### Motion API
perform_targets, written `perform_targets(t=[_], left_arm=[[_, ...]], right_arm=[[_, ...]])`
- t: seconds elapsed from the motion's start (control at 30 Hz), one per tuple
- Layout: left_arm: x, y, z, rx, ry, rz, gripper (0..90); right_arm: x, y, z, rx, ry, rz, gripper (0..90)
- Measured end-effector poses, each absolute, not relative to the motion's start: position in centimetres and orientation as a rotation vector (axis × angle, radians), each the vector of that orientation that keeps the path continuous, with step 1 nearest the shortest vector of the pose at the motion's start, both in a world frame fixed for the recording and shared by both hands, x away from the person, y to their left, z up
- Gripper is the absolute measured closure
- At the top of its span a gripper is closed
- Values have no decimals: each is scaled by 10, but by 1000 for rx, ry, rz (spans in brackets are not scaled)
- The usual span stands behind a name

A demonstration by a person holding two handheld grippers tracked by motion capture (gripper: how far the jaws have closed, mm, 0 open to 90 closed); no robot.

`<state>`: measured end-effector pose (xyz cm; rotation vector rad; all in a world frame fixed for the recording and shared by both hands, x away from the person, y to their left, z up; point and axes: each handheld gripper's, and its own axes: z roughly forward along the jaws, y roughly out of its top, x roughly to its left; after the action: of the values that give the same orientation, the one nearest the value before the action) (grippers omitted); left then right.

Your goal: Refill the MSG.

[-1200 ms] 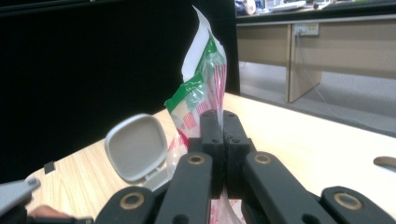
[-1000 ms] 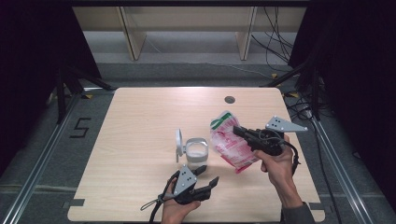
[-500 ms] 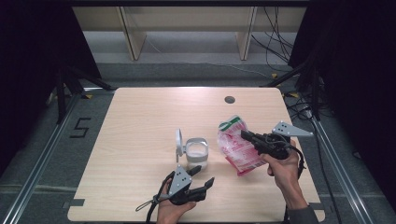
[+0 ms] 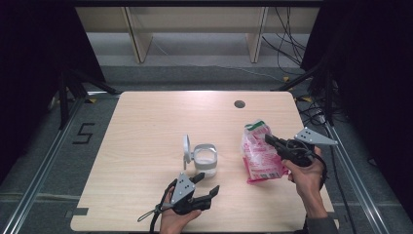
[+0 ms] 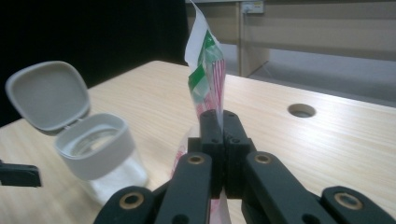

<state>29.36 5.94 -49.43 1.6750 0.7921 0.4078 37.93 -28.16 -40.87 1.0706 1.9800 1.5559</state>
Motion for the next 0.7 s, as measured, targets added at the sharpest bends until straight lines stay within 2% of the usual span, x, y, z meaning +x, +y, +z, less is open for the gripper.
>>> perform_targets(t=[0.7], left_arm=[[292, 63, -494, 1674, 830, 405, 331]], right_arm=[[384, -292, -417, 1096, 1953, 1384, 900]])
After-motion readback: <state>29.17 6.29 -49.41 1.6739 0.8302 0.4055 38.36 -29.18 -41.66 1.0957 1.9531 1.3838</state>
